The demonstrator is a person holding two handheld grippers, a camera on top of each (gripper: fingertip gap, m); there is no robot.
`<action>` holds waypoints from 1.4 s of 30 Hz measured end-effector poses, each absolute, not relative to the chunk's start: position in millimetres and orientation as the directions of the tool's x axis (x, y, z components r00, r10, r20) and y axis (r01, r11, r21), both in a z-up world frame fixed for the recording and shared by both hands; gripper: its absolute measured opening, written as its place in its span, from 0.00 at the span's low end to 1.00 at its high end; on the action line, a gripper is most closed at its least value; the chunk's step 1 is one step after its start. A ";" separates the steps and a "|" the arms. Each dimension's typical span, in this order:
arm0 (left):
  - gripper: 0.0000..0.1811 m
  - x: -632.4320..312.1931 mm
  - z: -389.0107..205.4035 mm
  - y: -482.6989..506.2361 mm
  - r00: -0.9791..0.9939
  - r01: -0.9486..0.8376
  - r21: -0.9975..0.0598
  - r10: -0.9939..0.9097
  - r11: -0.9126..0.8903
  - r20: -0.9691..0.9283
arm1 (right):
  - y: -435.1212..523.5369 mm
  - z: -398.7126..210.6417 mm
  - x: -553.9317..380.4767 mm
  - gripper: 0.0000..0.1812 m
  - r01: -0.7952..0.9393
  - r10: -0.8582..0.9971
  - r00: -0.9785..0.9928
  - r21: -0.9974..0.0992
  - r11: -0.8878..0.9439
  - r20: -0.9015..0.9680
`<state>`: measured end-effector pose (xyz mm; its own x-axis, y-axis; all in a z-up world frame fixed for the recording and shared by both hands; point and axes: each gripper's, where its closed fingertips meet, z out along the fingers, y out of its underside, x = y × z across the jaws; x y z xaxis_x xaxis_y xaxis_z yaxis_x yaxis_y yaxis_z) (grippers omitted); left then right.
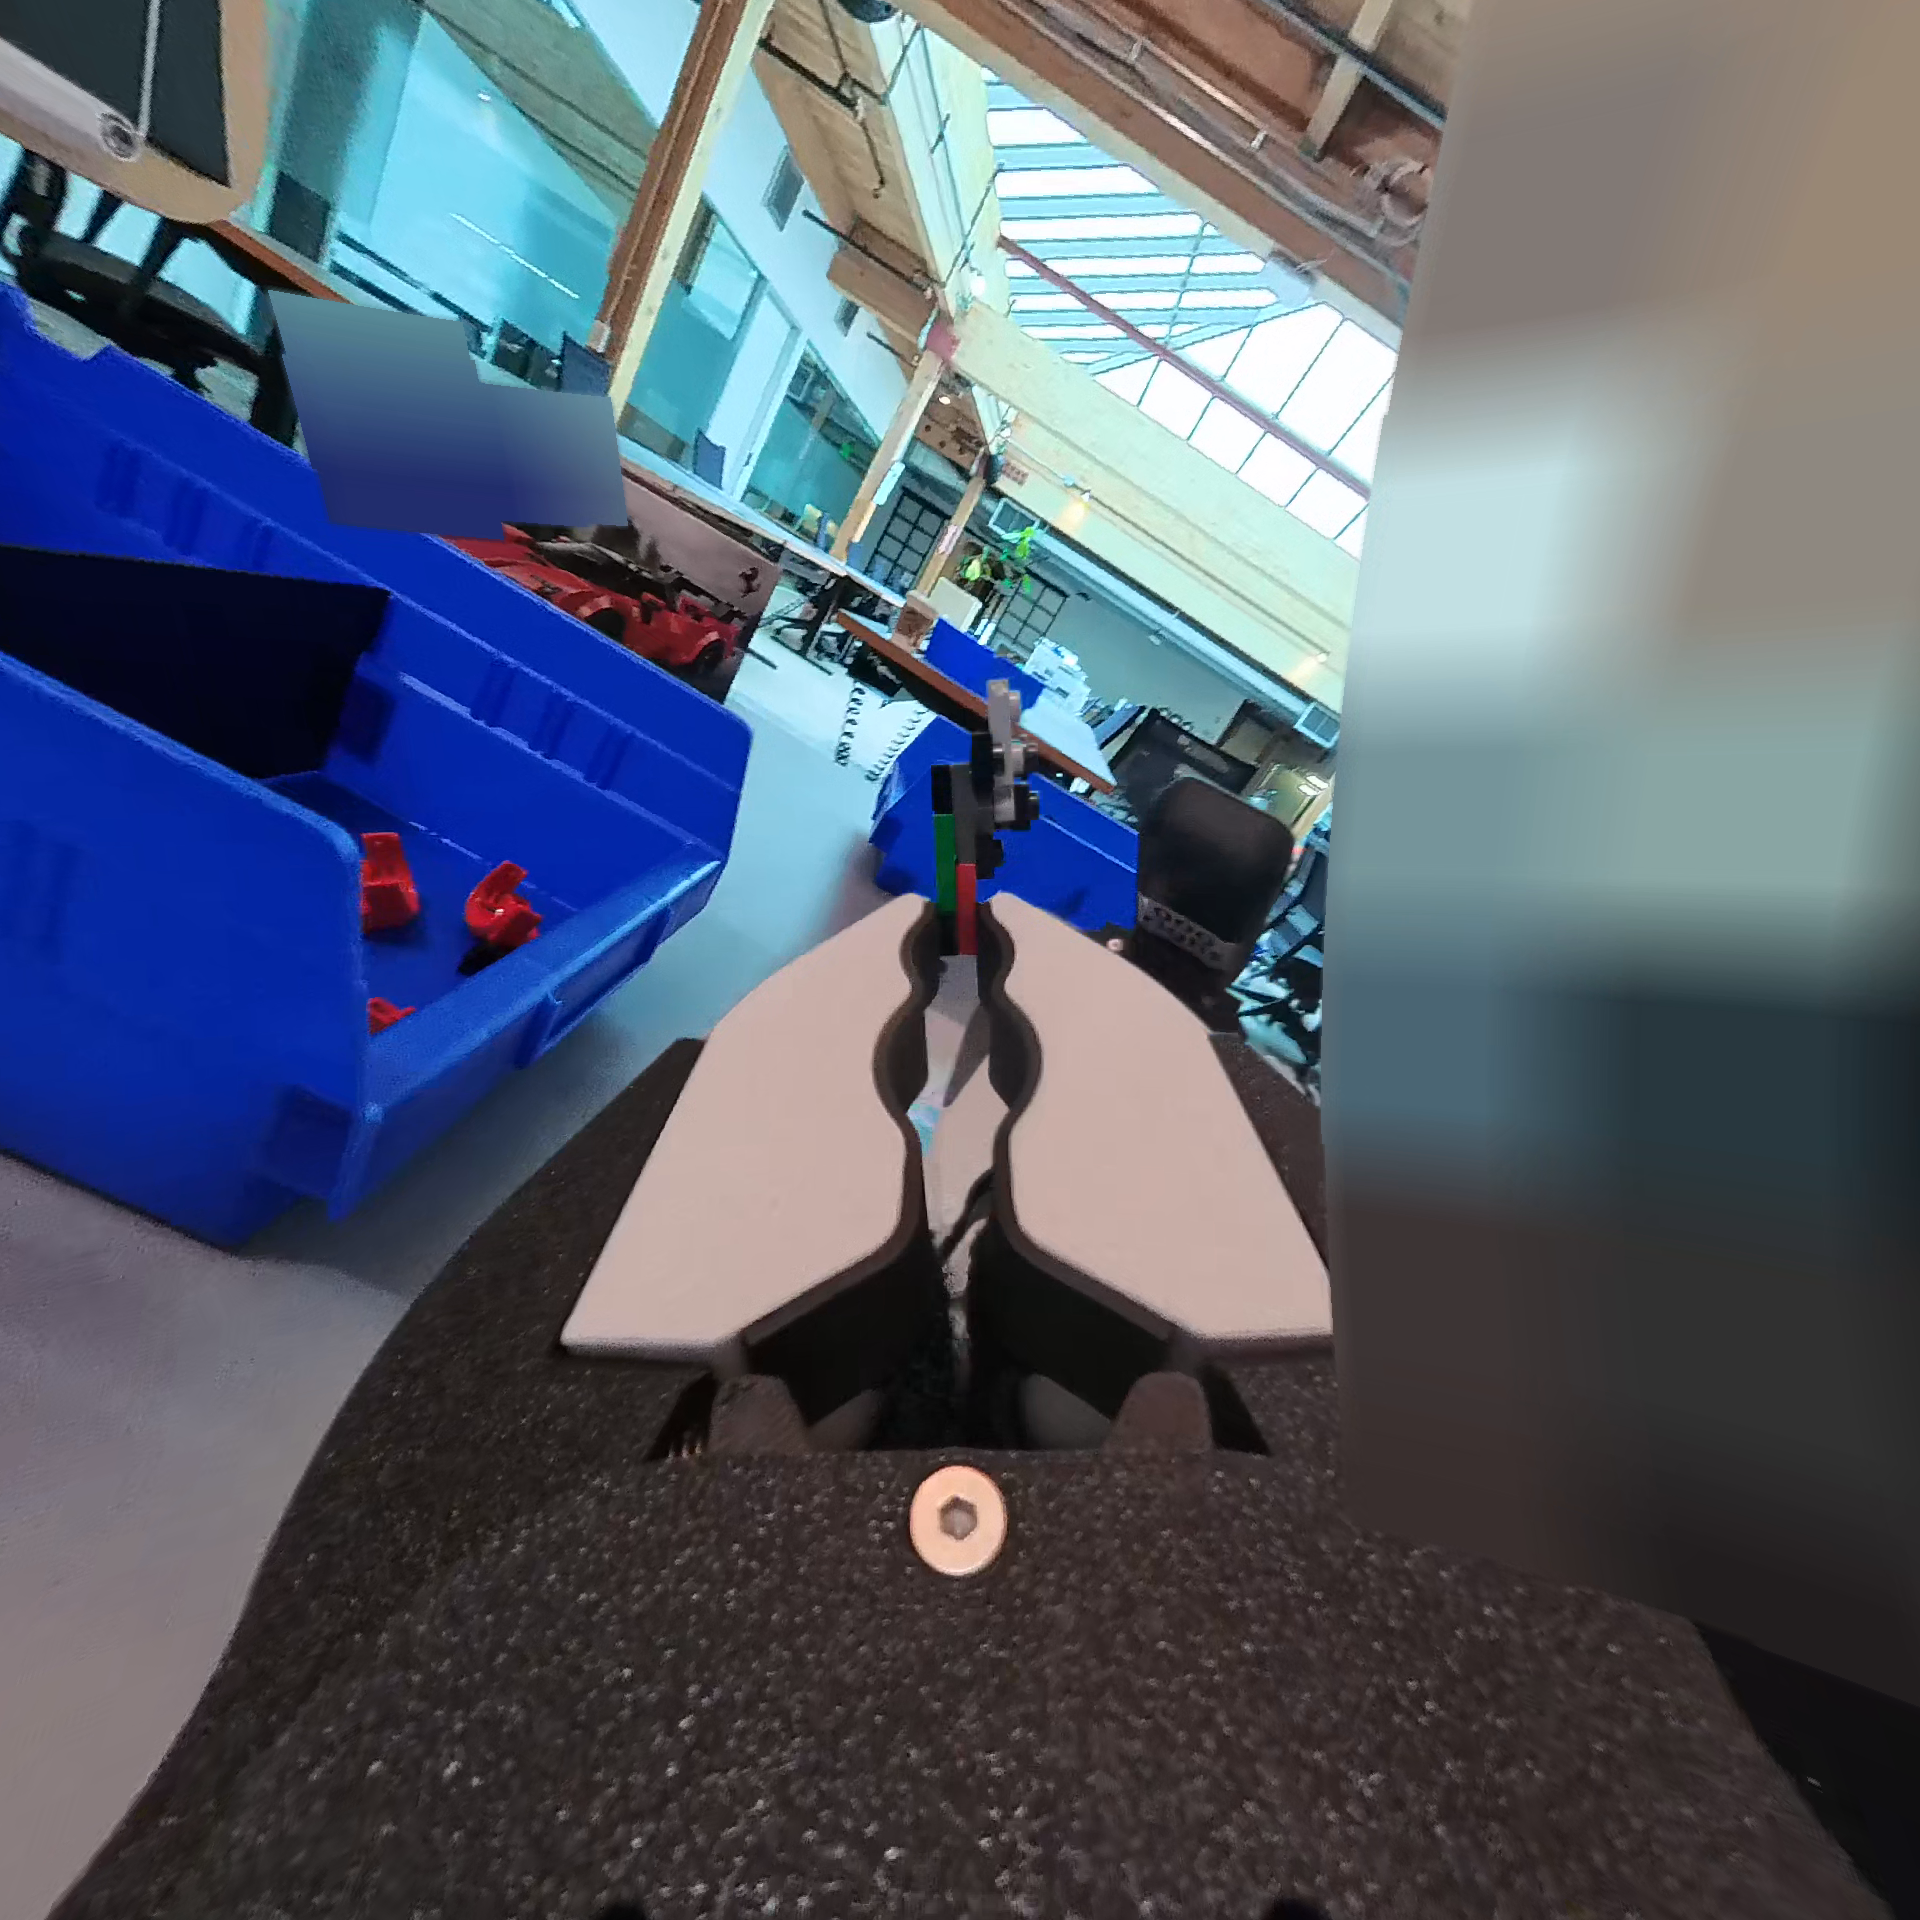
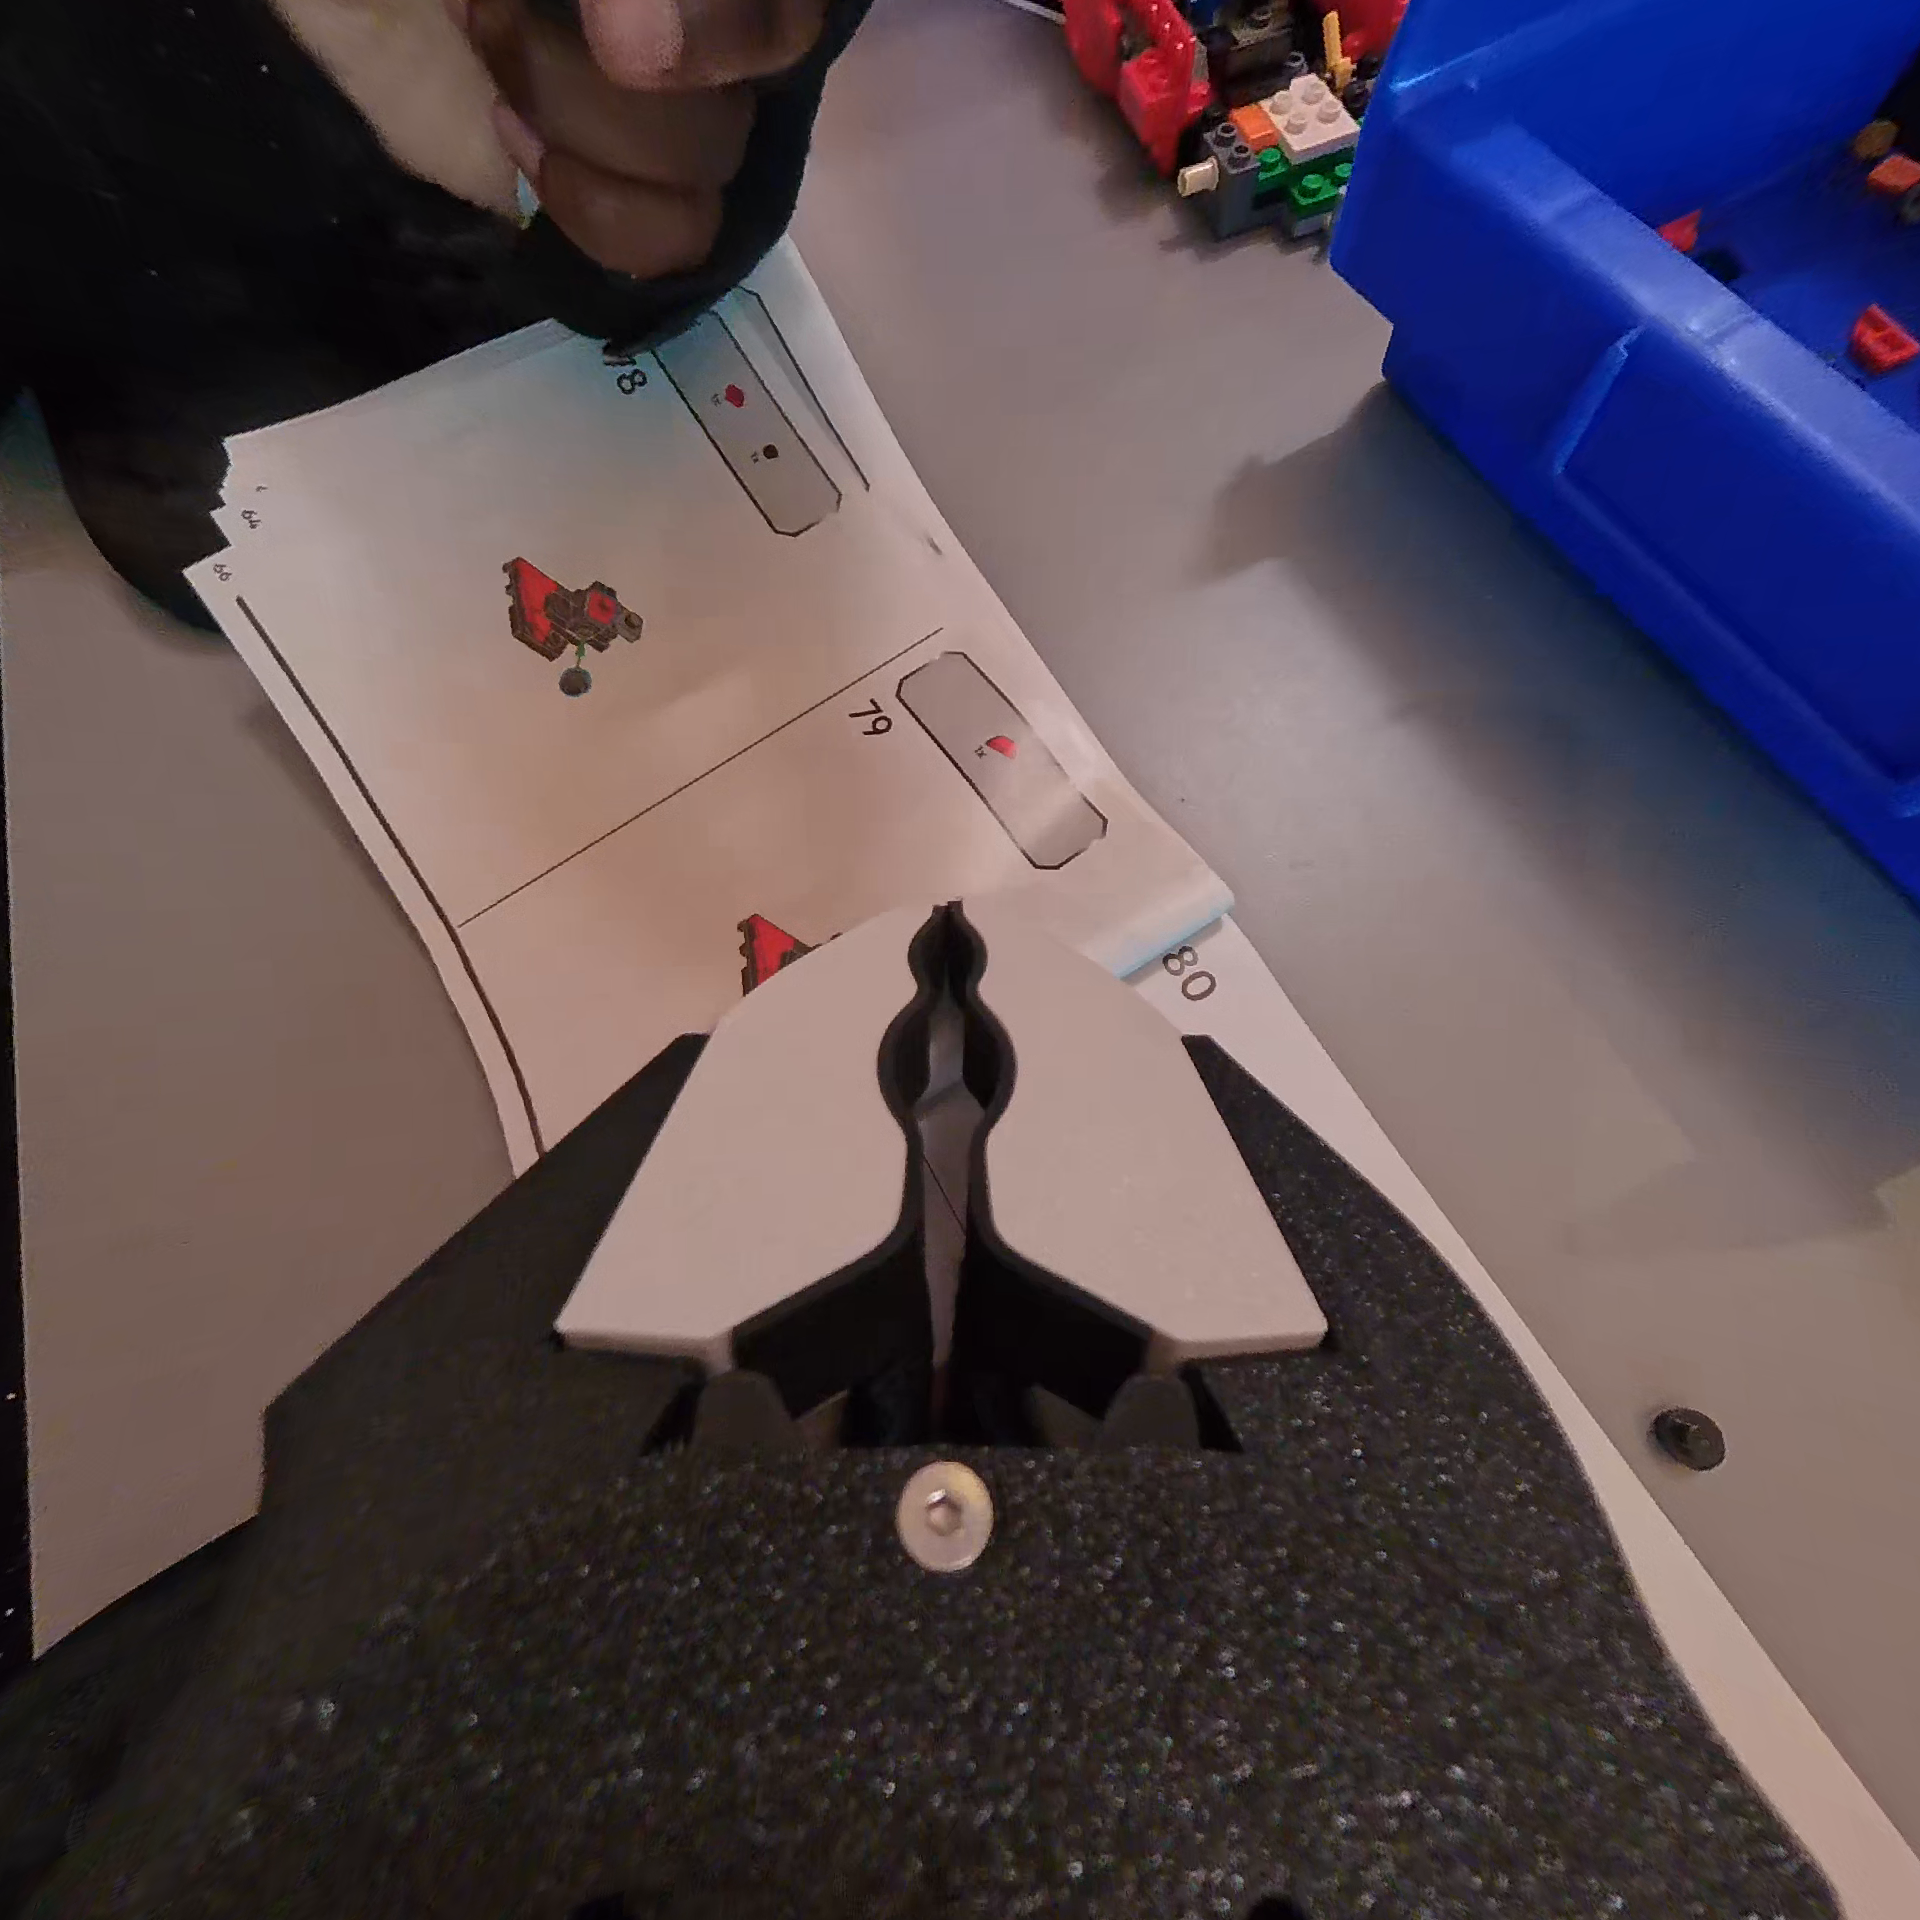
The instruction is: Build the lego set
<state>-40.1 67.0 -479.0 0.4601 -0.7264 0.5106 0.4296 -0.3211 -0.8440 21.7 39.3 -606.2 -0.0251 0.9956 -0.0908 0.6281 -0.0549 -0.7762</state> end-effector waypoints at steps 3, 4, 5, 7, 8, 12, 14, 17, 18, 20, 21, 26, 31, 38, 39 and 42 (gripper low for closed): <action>0.03 -46.0 -480.2 70.8 0.514 0.415 -0.862 -0.707 -0.289 0.485 | 39.3 -606.1 21.9 0.00 0.628 0.995 -0.025 -0.776 -0.060 -0.098; 0.03 -48.9 -479.6 72.1 0.529 0.419 -0.864 -0.699 -0.278 0.482 | 39.3 -606.0 22.0 0.00 0.628 0.995 -0.025 -0.776 -0.059 -0.097; 0.03 -52.4 -479.0 73.7 0.544 0.426 -0.865 -0.688 -0.266 0.480 | 39.2 -606.0 22.0 0.00 0.628 0.995 -0.025 -0.776 -0.058 -0.095; 0.03 -59.8 -477.6 76.5 0.574 0.441 -0.865 -0.666 -0.239 0.477 | 39.2 -605.9 22.1 0.00 0.627 0.995 -0.025 -0.777 -0.055 -0.092; 0.03 -62.9 -477.2 77.6 0.587 0.444 -0.867 -0.656 -0.228 0.474 | 39.2 -605.8 22.1 0.00 0.628 0.996 -0.025 -0.777 -0.054 -0.090; 0.03 -68.8 -476.9 79.8 0.624 0.439 -0.876 -0.633 -0.200 0.458 | 39.0 -605.6 22.3 0.00 0.627 0.996 -0.025 -0.777 -0.053 -0.088; 0.03 -68.0 -478.1 79.9 0.623 0.436 -0.876 -0.633 -0.207 0.460 | 38.9 -605.5 22.4 0.00 0.627 0.996 -0.025 -0.777 -0.051 -0.086; 0.03 -65.0 -482.4 80.2 0.627 0.416 -0.881 -0.631 -0.223 0.456 | 38.9 -604.7 22.4 0.00 0.625 0.997 -0.027 -0.780 -0.045 -0.079; 0.03 -63.6 -482.8 79.7 0.625 0.412 -0.883 -0.635 -0.225 0.454 | 39.2 -602.8 22.4 0.00 0.619 0.997 -0.029 -0.785 -0.034 -0.066; 0.03 -61.4 -483.4 79.0 0.624 0.401 -0.887 -0.641 -0.228 0.447 | 44.8 -596.0 21.5 0.00 0.591 1.000 -0.004 -0.807 -0.004 -0.008; 0.03 -60.5 -483.7 78.7 0.627 0.393 -0.891 -0.643 -0.228 0.441 | 49.2 -591.5 20.6 0.01 0.569 0.999 0.016 -0.822 0.016 0.030; 0.03 -54.9 -485.9 77.0 0.645 0.337 -0.916 -0.656 -0.217 0.392 | 62.2 -567.2 20.0 0.03 0.465 0.988 0.089 -0.883 0.069 0.124; 0.03 -46.4 -492.6 75.5 0.685 0.225 -0.955 -0.666 -0.195 0.297 | 65.8 -566.6 23.3 0.01 0.462 0.990 0.110 -0.886 0.029 0.090; 0.03 -38.7 -504.3 75.3 0.705 0.125 -0.970 -0.670 -0.209 0.235 | 62.4 -576.8 22.7 0.00 0.490 0.995 0.097 -0.871 -0.039 0.010; 0.03 -37.8 -505.8 75.2 0.705 0.117 -0.970 -0.670 -0.215 0.234 | 62.2 -578.2 22.7 0.00 0.493 0.995 0.097 -0.868 -0.051 -0.004; 0.03 -34.5 -508.8 74.1 0.698 0.102 -0.968 -0.677 -0.229 0.234 | 59.1 -581.7 21.4 0.00 0.500 0.996 0.082 -0.862 -0.082 -0.047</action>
<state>-34.5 74.1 -508.8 0.6982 -0.6766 0.2339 0.1024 -0.2290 -0.9680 21.4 59.1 -581.7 0.0823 0.9955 -0.0470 0.4997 -0.0820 -0.8623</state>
